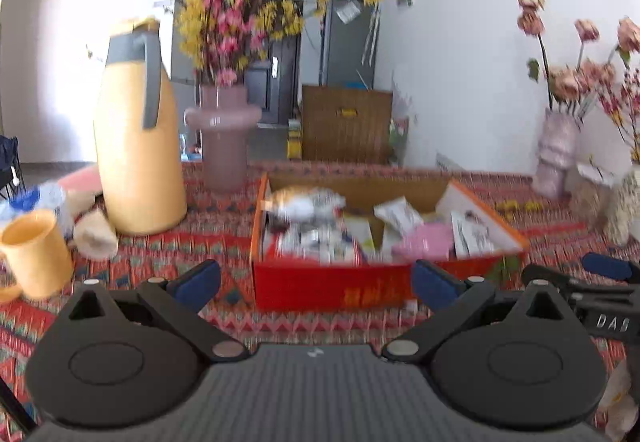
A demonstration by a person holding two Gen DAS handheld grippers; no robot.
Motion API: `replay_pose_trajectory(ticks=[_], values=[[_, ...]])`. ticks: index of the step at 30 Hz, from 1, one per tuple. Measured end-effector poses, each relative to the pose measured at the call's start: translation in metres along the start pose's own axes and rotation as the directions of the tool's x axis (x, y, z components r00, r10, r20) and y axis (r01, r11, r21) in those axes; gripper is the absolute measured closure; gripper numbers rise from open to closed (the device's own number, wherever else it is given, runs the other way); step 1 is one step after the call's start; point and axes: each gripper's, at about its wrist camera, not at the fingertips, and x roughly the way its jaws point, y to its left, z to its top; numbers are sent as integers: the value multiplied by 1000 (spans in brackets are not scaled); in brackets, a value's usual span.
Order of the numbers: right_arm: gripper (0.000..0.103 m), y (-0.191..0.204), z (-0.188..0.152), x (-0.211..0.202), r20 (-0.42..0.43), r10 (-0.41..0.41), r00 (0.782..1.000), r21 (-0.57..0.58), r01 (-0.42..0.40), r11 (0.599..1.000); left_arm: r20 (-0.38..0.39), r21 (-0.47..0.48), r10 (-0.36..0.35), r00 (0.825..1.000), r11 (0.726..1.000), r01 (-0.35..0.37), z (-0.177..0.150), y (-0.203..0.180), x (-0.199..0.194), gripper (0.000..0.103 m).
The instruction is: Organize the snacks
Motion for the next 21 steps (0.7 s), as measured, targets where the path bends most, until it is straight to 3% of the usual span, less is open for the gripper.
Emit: replay_pose_trajectory(ticks=[10,21], values=[[0,-4,-45,-31,-130,-12,991,40,17,999,-127,-23,-20,992,1000,17,-50,6,-13,0],[0,1,-58,-43,-167,-7,986,26,12,1000,-138,-10,-25,990,1000,24,-57,-1,-20,0]])
